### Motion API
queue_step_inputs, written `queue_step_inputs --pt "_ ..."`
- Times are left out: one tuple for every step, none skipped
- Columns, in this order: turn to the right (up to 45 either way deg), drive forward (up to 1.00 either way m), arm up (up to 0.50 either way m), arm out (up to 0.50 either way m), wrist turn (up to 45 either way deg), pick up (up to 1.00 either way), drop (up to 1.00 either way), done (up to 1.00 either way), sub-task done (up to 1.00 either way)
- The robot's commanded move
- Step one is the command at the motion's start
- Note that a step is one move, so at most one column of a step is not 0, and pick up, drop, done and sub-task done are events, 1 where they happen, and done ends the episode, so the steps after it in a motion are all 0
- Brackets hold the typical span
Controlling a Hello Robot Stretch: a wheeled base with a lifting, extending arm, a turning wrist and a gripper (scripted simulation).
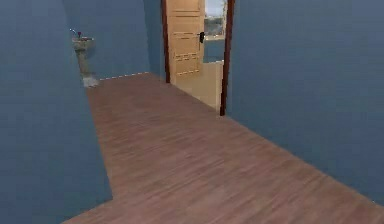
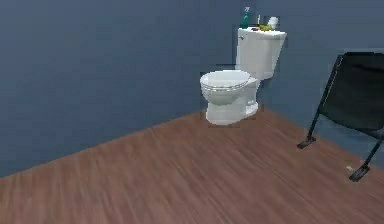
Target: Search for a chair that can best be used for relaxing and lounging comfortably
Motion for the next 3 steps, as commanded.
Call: queue_step_inputs --pt "0.0 1.0 0.0 0.0 0.0 0.0 0.0 0.0 0.0" --pt "0.0 0.35 0.0 0.0 0.0 0.0 0.0 0.0 0.0" --pt "-9.0 0.0 0.0 0.0 0.0 0.0 0.0 0.0 0.0"
